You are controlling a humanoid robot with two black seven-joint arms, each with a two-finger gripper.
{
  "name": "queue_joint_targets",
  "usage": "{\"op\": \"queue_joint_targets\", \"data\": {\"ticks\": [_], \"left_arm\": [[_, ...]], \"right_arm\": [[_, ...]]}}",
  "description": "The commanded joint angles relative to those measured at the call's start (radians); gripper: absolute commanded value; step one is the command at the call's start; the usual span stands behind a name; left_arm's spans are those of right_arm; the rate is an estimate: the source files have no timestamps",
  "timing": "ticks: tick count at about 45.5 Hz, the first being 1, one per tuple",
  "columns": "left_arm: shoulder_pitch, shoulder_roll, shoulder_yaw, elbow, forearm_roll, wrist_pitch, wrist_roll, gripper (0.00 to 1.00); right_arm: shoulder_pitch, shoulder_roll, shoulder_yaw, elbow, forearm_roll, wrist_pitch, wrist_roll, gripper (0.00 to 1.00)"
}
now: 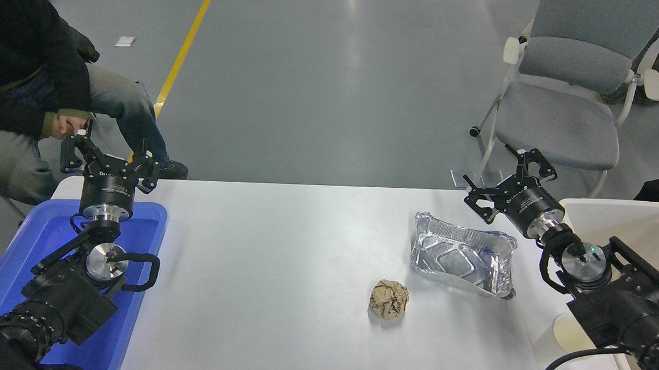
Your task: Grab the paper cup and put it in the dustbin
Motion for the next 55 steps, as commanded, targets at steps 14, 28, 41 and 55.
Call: {"op": "queue_joint_targets", "data": {"ticks": [14,28,41,55], "left_arm": [[-0.002,0.002,0.000,0.000,0.000,0.000,0.001,0.99],[-0.002,0.002,0.000,0.000,0.000,0.000,0.001,0.99],[0.000,0.002,0.002,0.000,0.000,0.000,0.000,0.99],[-0.002,0.002,0.002,0.000,0.000,0.000,0.000,0.99]], "right_arm": [[0.000,0.000,-0.007,0.002,0.000,0.000,0.000,1.00],[0.002,-0.046,-0.064,0.018,-0.012,0.002,-0.002,1.00],[0.003,-0.245,-0.223,0.142,-0.134,-0.003,-0.011,1.00],[0.083,-0.564,-0.467,0.504,-0.290,-0.084,-0.031,1.00]]}}
